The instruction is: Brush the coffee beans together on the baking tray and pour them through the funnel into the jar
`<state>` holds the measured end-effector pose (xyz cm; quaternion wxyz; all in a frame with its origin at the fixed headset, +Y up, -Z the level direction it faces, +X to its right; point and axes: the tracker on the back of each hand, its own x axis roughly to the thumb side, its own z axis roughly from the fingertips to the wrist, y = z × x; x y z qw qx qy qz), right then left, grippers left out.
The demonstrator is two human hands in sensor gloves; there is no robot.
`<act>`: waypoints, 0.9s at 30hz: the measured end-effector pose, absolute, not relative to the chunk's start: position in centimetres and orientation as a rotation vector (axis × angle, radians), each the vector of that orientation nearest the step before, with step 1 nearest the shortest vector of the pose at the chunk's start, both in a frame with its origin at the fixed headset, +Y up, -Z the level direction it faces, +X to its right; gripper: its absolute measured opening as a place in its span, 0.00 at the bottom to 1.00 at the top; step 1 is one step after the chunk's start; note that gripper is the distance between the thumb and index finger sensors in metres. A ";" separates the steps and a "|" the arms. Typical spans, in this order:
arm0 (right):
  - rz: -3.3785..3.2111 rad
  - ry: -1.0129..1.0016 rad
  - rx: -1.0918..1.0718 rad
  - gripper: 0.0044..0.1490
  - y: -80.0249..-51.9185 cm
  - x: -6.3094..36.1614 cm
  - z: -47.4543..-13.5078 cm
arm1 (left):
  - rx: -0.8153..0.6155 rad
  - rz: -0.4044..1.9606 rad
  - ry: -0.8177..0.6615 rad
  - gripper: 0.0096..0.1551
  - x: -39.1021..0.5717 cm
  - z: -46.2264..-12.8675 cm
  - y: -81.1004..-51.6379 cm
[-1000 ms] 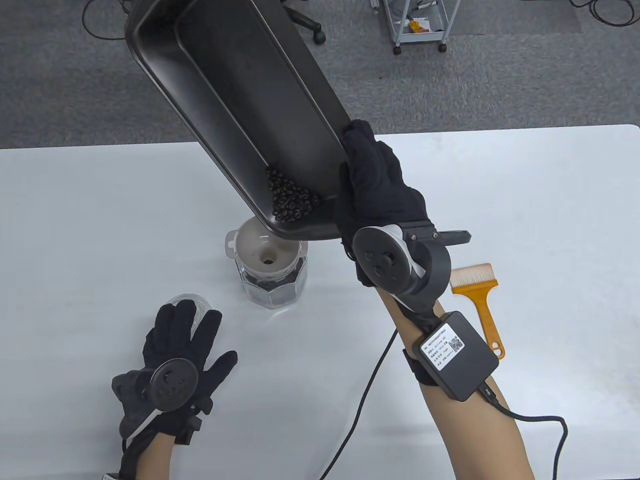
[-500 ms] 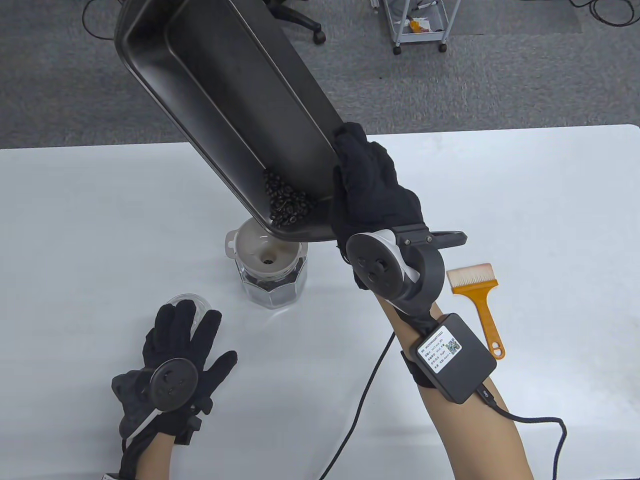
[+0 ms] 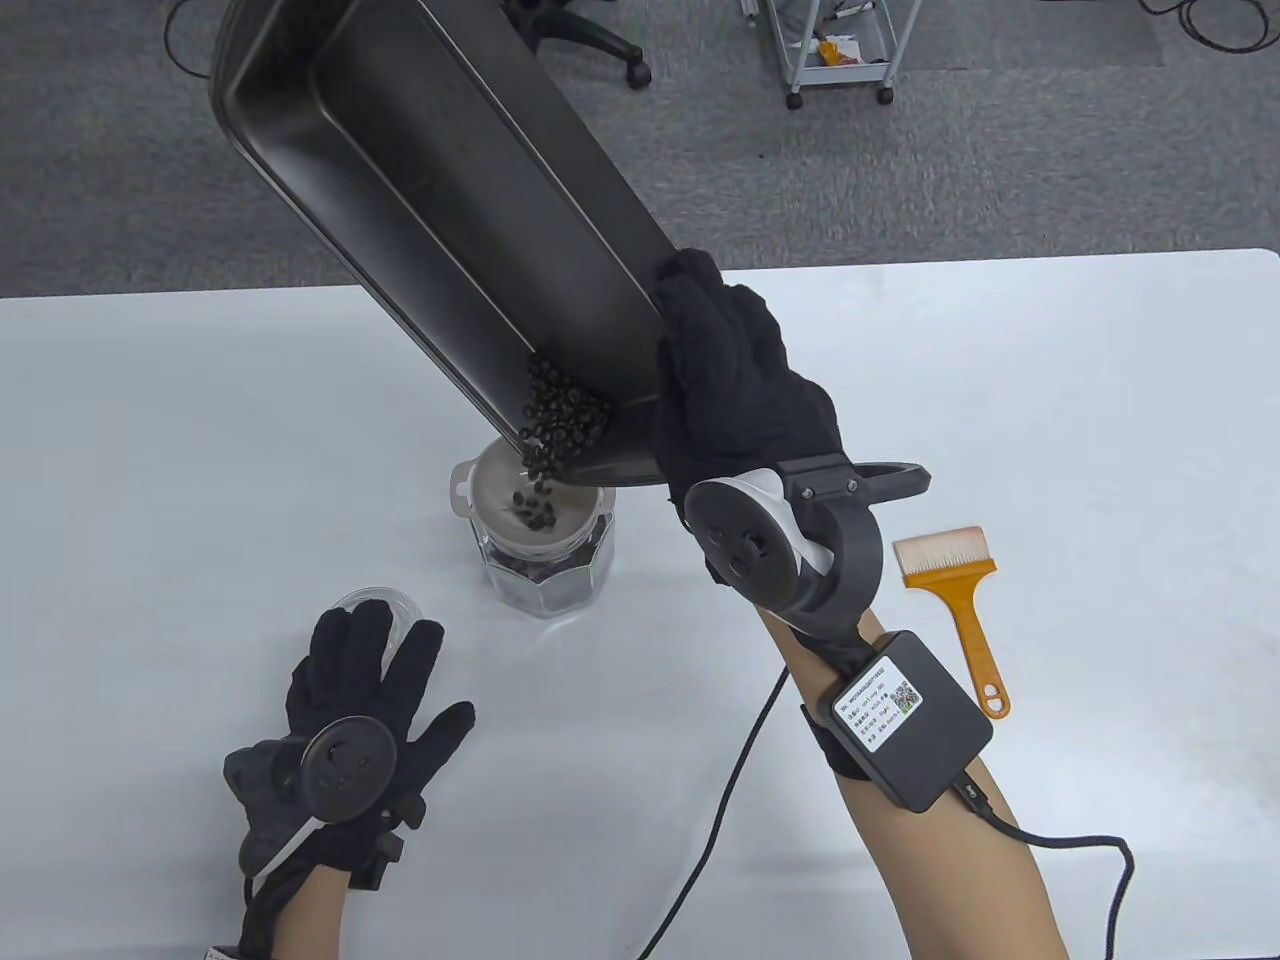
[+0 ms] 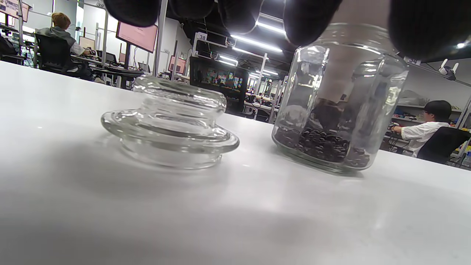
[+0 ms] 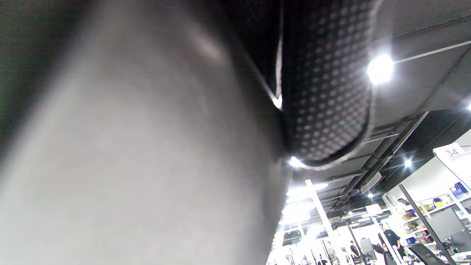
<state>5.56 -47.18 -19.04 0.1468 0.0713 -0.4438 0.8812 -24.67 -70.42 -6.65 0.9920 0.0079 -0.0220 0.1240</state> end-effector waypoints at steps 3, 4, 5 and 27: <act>2.534 -1.279 0.209 0.34 -47.2 5.5 -19.0 | 0.014 0.248 -0.044 0.48 -24.7 -6.7 -70.4; 2.533 -1.279 0.209 0.34 -47.2 5.5 -19.0 | 0.014 0.248 -0.043 0.48 -24.7 -6.7 -70.4; 2.533 -1.281 0.211 0.34 -47.2 5.5 -19.0 | 0.014 0.248 -0.043 0.48 -24.7 -6.7 -70.4; 2.536 -1.357 0.253 0.34 -46.8 5.3 -18.4 | 0.009 0.245 -0.048 0.48 -24.6 -6.7 -70.5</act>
